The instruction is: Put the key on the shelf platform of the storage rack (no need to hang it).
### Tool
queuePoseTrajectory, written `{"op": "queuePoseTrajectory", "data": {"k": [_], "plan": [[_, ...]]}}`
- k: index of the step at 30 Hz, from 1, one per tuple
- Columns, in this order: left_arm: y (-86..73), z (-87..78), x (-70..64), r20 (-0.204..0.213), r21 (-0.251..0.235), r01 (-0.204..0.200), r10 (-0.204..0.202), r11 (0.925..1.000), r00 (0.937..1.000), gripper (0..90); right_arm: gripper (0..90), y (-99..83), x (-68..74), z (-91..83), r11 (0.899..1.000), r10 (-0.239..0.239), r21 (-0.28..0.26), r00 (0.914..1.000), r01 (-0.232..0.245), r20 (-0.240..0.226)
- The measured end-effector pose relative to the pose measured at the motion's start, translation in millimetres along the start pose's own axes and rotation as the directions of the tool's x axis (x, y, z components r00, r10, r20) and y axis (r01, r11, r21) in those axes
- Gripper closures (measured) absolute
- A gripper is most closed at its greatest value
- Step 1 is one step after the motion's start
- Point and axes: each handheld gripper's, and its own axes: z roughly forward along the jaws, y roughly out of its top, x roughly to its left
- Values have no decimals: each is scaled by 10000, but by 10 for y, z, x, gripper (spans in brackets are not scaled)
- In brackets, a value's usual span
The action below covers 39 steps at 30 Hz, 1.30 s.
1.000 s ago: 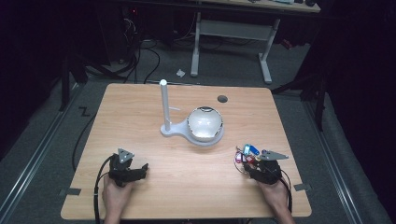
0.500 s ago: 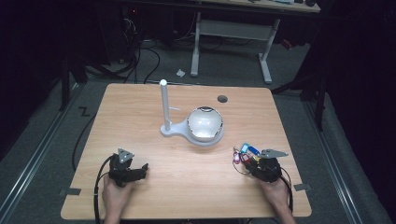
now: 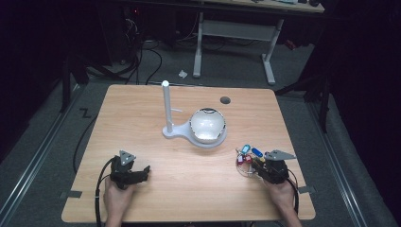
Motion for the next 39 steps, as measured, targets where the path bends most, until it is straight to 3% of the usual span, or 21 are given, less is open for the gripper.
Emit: {"op": "queuePoseTrajectory", "data": {"k": [15, 24, 31, 39], "plan": [[0, 0, -1, -9, 1, 24, -24, 10000, 10000, 149, 807, 313, -101, -276, 9945, 59, -1042, 10000, -63, -39], [0, 0, -2, -9, 0, 27, -27, 10000, 10000, 149, 807, 501, -146, -454, 9868, -191, -1608, 9998, 185, -19], [0, 0, -1, -11, -2, 21, -21, 10000, 10000, 149, 807, 655, -160, -573, 9794, -274, -2010, 9987, 181, -440], [-2, 0, -2, -3, 13, 34, -34, 10000, 10000, 149, 806, 894, -87, -677, 9687, -792, -2406, 9945, 606, -686]]}}
